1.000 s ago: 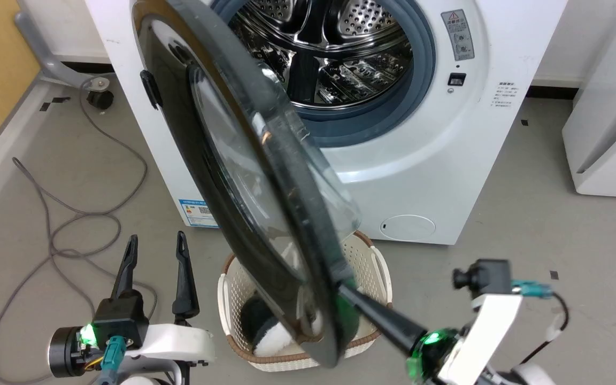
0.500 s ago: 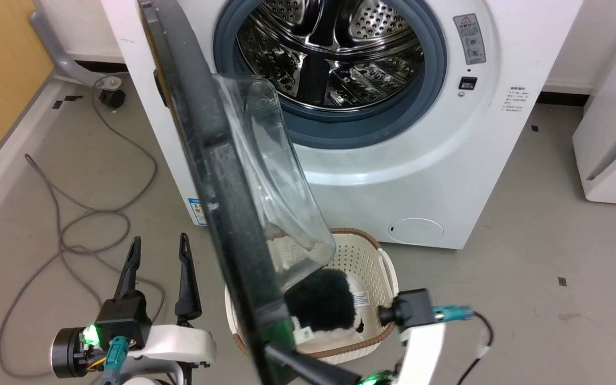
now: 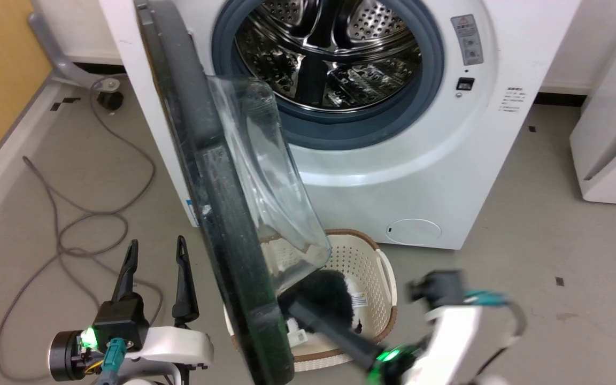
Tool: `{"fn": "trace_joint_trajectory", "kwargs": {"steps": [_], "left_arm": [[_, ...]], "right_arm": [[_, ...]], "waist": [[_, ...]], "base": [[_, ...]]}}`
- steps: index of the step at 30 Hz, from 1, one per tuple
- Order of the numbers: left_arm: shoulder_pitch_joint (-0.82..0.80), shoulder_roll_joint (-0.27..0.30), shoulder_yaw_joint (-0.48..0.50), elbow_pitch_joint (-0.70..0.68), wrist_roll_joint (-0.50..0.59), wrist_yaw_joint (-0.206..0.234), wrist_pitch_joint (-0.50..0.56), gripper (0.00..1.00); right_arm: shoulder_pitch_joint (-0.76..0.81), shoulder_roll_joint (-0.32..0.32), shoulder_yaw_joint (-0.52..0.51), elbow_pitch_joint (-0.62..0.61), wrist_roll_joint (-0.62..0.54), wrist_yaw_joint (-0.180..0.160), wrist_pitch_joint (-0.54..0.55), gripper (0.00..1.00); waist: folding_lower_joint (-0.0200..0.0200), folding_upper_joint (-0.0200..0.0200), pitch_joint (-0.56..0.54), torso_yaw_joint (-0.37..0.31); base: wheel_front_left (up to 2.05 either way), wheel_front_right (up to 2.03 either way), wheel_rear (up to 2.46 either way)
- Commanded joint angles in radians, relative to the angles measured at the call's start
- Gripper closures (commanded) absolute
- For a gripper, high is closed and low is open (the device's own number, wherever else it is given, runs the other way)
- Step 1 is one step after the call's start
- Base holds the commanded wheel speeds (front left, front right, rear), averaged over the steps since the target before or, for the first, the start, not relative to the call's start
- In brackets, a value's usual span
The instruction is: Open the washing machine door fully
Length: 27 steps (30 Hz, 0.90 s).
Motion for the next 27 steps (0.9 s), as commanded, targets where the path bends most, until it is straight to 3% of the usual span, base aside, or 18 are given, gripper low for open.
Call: {"fn": "trace_joint_trajectory", "kwargs": {"steps": [1,8,15,18,21,23,27], "left_arm": [[0.014,0.001,0.005,-0.001,0.001,0.001,-0.005,0.00],[0.023,0.001,0.016,-0.003,0.003,-0.001,-0.005,0.00],[0.031,0.001,0.031,-0.008,0.009,-0.004,-0.005,0.00],[0.034,0.001,0.037,-0.009,0.011,-0.006,-0.005,0.00],[0.039,0.001,0.043,-0.010,0.011,-0.007,-0.005,0.00],[0.043,0.001,0.047,-0.012,0.011,-0.007,-0.005,0.00],[0.047,0.001,0.053,-0.015,0.013,-0.008,-0.005,0.00]], "right_arm": [[-0.009,-0.009,-0.016,-0.017,-0.004,0.002,-0.010,1.00],[0.003,-0.053,-0.190,-0.110,-0.068,0.002,-0.177,1.00],[0.000,-0.120,-0.322,-0.097,-0.263,0.002,-0.434,1.00],[0.009,-0.162,-0.361,-0.046,-0.413,0.002,-0.583,1.00],[0.023,-0.179,-0.424,0.018,-0.577,0.002,-0.636,1.00],[0.030,-0.188,-0.481,0.047,-0.751,0.002,-0.643,1.00],[0.053,-0.134,-0.606,0.027,-1.149,0.002,-0.644,1.00]], "waist": [[0.0000,0.0000,-0.002,-0.004],[0.0000,0.0000,-0.013,-0.025],[0.0000,0.0000,-0.019,-0.045],[0.0000,0.0000,-0.021,-0.051],[0.0000,0.0000,-0.026,-0.058],[0.0000,0.0000,-0.027,-0.063],[0.0000,0.0000,-0.027,-0.071]], "base": [[0.00,0.00,0.00],[0.00,0.00,0.00],[0.00,0.00,0.00],[0.00,0.00,0.00],[0.00,0.00,0.00],[0.00,0.00,0.00],[0.00,0.00,0.00]]}}
